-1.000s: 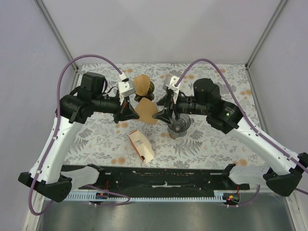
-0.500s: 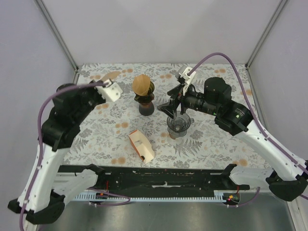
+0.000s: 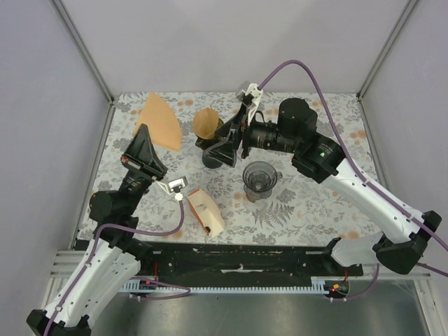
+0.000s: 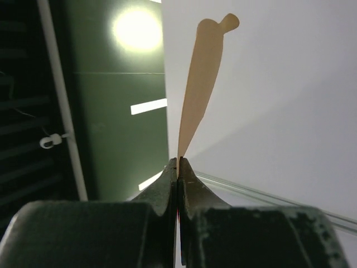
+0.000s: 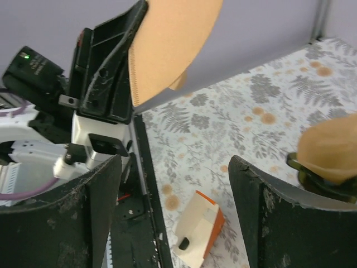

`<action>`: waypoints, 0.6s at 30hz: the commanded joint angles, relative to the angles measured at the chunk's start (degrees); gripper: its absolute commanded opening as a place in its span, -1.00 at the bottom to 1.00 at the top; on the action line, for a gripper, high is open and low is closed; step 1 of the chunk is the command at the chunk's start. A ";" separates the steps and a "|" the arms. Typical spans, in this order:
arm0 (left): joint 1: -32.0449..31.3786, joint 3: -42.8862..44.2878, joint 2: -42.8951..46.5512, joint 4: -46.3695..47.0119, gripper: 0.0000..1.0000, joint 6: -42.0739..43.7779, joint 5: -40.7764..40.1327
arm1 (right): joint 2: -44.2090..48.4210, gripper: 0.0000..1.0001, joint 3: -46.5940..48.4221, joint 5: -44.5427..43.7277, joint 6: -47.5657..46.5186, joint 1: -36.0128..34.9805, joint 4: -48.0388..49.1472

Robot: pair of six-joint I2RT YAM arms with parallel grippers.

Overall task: Place the coffee filter in the dripper
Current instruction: Pick up the coffee filter from the coffee filter holder.

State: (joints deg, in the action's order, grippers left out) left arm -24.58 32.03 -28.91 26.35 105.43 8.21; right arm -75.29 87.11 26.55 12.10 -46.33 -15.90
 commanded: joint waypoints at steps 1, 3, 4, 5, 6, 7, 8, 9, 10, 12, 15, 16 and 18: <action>-0.29 -1.00 0.69 15.57 -0.96 10.32 4.80 | -2.58 0.69 2.44 6.85 4.69 -3.06 10.00; -0.21 -1.97 1.31 15.84 -0.96 10.68 5.76 | -4.07 0.69 3.85 8.17 5.30 -4.03 11.24; -0.21 -2.15 1.66 15.75 -0.96 10.68 6.20 | -4.69 0.68 4.46 8.35 5.13 -4.30 11.33; -0.29 -2.24 1.83 15.32 -0.96 10.50 6.21 | -4.96 0.65 4.82 8.26 4.61 -4.39 11.24; -0.29 -2.06 2.44 13.57 -0.95 10.33 5.68 | -4.87 0.62 4.47 7.48 3.56 -4.39 11.07; -0.21 -1.45 3.23 10.94 -0.96 9.98 5.16 | -4.00 0.58 3.86 6.69 1.89 -4.47 11.15; -0.29 -0.40 4.55 5.78 -0.96 8.93 3.93 | -3.12 0.56 2.64 5.63 -0.56 -4.56 11.07; -0.21 2.05 6.13 -4.71 -0.96 7.27 2.36 | -1.81 0.55 1.23 4.23 -3.54 -4.56 11.15; -0.21 5.38 7.27 -15.69 -0.96 4.38 1.30 | -0.05 0.53 -0.61 2.65 -6.10 -4.56 11.15; -0.21 16.16 7.12 -39.78 -0.96 -6.32 0.93 | 2.76 0.49 -3.95 -0.52 -11.54 -4.74 11.51; -0.12 26.91 1.86 -57.68 -0.96 -26.25 0.32 | 5.93 0.47 -7.03 -3.51 -18.85 -5.00 11.16; -0.21 30.95 -1.47 -63.29 -0.96 -32.15 0.23 | 6.90 0.47 -7.48 -3.87 -20.78 -5.18 10.55; -0.12 39.38 -7.80 -73.68 -0.96 -44.71 1.36 | 7.87 0.47 -8.18 -4.74 -23.69 -5.53 9.93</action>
State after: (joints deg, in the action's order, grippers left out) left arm -24.62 60.16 -27.53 -18.48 89.36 9.82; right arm -70.57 79.99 25.58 -1.48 -51.09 -7.35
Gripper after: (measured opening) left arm 0.026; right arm 0.738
